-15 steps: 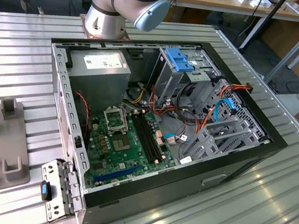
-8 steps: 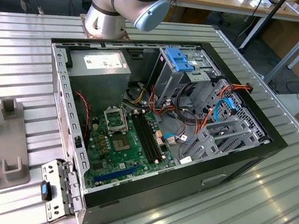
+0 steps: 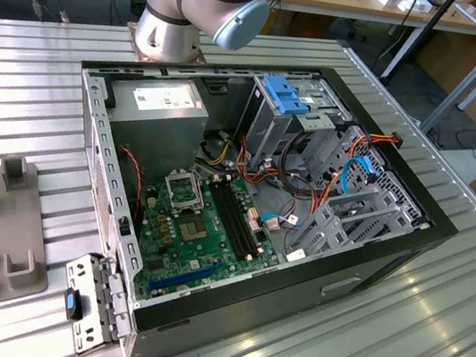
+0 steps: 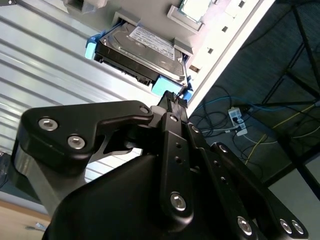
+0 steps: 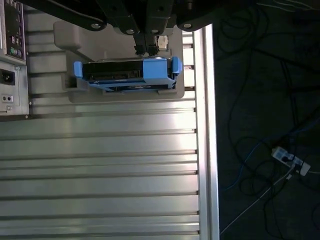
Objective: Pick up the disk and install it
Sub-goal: 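Pick up the disk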
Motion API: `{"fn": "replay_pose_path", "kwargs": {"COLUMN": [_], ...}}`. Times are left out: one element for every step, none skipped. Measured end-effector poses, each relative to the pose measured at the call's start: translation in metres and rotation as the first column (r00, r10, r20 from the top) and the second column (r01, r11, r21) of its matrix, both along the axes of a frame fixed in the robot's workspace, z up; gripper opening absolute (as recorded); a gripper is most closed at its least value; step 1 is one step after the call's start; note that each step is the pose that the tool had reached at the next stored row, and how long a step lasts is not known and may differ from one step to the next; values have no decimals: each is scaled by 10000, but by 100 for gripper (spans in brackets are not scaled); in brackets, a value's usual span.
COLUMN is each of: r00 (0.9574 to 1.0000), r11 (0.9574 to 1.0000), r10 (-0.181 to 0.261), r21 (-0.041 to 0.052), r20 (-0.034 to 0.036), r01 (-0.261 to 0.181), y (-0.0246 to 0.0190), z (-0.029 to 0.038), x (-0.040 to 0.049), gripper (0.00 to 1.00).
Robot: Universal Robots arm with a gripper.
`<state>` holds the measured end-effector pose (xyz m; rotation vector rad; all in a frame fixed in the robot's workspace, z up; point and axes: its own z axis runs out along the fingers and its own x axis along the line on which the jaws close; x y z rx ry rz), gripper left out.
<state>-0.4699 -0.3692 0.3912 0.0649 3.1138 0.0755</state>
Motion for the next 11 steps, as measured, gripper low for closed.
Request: {"fn": "replay_pose_path", "kwargs": {"r00": [10000, 9999, 9998, 9994, 9986, 9970, 9956, 9938, 9929, 9919, 9898], "r11": [10000, 9999, 9998, 9994, 9986, 9970, 9956, 9938, 9929, 9919, 9898], "r10": [66, 151, 221, 351, 534, 770, 942, 1109, 1194, 1267, 1422], "r21": [0, 0, 0, 0, 0, -1, 0, -1, -1, -1, -1], "r20": [0, 0, 0, -1, 0, 0, -1, 0, 0, 0, 0], "r01": [-66, -151, -221, -351, -534, -770, -942, -1109, -1194, -1267, -1422], "y": [0, 0, 0, 0, 0, 0, 0, 0, 0, 0, 0], "z": [0, 0, 0, 0, 0, 0, 0, 0, 0, 0, 0], "x": [0, 0, 0, 0, 0, 0, 0, 0, 0, 0, 0], "gripper": [11, 11, 11, 11, 11, 11, 11, 11, 11, 11, 11]}}
